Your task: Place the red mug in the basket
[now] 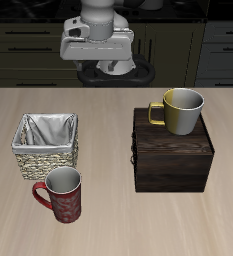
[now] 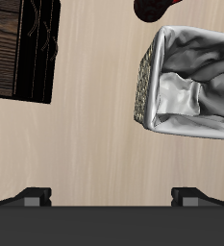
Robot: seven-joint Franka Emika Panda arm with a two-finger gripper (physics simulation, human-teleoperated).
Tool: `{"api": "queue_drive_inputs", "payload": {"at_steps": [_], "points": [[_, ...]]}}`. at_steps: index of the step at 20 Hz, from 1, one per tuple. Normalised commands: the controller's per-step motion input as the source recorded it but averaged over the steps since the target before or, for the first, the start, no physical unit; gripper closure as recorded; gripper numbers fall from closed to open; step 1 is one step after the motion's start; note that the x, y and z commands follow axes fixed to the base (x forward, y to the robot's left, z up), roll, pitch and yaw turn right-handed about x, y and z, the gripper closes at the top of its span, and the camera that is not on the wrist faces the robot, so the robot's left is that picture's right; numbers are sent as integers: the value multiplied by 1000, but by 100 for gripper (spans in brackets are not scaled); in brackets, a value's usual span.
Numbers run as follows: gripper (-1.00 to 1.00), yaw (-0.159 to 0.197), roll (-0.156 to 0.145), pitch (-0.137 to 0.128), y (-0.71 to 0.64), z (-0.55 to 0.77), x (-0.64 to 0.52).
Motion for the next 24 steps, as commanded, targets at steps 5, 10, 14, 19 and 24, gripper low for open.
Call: {"api": "queue_drive_inputs", "payload": {"at_steps": [5,10,14,19,24], "points": [[-100,-30,8,9,-367,74,235],[-100,-10,-12,6,-340,60,220],[-100,4,8,15,-153,31,155],[-100,32,18,5,-174,35,244],[-100,8,9,4,-156,28,330]]}}
